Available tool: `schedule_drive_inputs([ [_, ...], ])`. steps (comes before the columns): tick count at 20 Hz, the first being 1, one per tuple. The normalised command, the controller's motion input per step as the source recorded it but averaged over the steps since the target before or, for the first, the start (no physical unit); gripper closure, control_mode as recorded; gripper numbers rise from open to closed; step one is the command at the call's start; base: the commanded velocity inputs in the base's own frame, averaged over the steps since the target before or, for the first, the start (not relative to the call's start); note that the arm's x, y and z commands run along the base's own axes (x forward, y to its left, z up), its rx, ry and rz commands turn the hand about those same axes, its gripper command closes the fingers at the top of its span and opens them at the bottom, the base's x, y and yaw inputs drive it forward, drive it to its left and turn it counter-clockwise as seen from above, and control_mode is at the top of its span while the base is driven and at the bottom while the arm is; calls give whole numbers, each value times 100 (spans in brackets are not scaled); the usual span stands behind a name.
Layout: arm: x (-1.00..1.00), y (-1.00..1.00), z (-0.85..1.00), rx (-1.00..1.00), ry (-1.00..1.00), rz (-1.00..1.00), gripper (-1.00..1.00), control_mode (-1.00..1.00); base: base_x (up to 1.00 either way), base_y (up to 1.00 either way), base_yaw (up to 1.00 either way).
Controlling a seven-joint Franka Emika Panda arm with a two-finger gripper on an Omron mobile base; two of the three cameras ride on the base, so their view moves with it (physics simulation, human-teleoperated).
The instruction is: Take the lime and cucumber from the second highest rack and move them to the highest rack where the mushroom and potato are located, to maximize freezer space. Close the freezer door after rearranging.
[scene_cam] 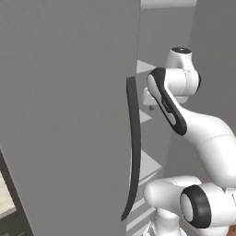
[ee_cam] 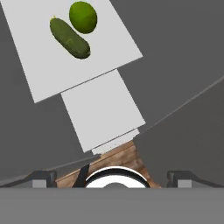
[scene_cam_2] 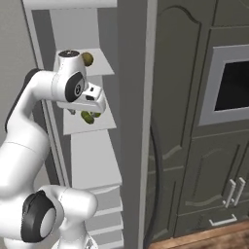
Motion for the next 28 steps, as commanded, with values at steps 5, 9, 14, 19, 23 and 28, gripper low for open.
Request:
schedule_drive_inputs([
  [5,0,0,0,0,0,0,-100,100,38,-51,18],
  [9,0,0,0,0,0,0,-100,100,47,-47,21],
  [14,0,0,0,0,0,0,-100,100,25,-72,11],
  [19,0,0,0,0,0,0,-100,100,18,-72,8],
  [23,0,0,0,0,0,0,-100,100,29,-64,6],
  [28,0,0,0,0,0,0,-100,100,35,-76,12],
])
